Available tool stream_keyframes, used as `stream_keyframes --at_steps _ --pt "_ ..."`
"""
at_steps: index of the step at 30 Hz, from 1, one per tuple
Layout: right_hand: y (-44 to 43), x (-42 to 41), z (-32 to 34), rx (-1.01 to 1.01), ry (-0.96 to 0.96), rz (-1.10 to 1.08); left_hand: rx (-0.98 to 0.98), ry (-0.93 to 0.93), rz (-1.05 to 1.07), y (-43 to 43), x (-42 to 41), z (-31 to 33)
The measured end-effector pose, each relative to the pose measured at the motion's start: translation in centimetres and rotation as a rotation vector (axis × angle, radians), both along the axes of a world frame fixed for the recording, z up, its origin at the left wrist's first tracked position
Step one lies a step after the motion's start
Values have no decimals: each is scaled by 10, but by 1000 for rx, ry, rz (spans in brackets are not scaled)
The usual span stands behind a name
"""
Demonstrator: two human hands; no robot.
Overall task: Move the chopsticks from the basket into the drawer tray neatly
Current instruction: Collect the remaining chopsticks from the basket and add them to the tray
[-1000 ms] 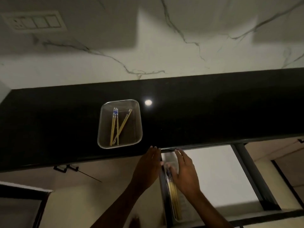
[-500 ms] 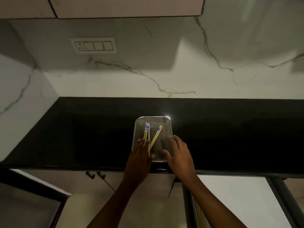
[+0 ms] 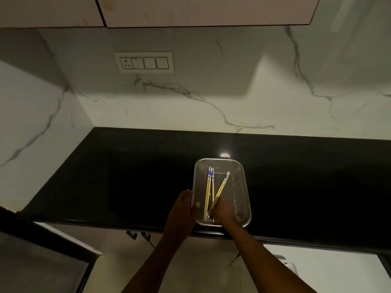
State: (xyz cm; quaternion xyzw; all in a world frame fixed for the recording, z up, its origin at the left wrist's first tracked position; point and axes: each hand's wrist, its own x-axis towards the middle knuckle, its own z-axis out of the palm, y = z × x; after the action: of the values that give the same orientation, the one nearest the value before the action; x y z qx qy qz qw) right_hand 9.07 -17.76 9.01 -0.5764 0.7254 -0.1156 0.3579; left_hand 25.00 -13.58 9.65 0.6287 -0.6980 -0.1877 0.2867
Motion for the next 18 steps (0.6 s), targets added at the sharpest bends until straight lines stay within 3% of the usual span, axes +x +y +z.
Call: stream_keyframes --at_steps 8,12,18 --pt "18 -4 28 -70 -160 -92 192 259 60 -28 -7 6" --pt "52 3 33 -123 -212 -22 390 542 128 -46 -19 23" --pt "53 5 36 -144 -359 -29 477 737 183 -51 -13 41"
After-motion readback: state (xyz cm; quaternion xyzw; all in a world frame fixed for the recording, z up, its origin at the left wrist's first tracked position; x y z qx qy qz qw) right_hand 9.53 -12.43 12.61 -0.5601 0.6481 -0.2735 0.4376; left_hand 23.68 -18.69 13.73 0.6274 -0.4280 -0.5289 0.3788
